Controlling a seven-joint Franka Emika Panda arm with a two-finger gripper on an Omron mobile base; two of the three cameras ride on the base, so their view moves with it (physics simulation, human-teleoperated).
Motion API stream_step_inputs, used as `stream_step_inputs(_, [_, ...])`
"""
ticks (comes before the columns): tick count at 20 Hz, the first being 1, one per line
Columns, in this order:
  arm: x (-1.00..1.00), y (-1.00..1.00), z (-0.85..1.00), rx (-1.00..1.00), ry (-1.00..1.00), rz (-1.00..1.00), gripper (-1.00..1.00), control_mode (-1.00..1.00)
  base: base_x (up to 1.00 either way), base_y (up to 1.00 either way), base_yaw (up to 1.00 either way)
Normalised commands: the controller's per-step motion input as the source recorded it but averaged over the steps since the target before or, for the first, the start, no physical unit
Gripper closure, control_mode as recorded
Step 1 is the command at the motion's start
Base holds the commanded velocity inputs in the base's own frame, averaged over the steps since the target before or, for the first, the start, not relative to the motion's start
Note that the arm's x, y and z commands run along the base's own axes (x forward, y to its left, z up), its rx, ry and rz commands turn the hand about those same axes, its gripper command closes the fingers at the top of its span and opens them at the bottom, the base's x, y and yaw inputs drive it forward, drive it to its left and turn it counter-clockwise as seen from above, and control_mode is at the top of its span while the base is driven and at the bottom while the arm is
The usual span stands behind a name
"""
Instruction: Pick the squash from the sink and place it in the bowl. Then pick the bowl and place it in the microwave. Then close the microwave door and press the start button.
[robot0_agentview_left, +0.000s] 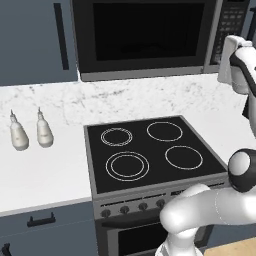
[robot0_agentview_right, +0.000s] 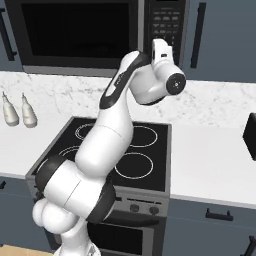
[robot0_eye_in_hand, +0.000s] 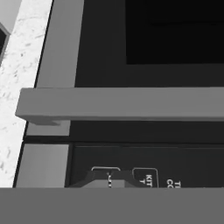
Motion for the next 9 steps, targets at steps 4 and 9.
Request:
stream_step_inputs(4, [-0.59,-0.18,-0.02,0.00,-0.16,0.00,1.00,-1.00,0.00,0.00,0.00])
stream_step_inputs(9, [-1.00,-0.27,0.00,0.01,-0.11,0.00,1.00,-1.00,0.00,0.00,0.00])
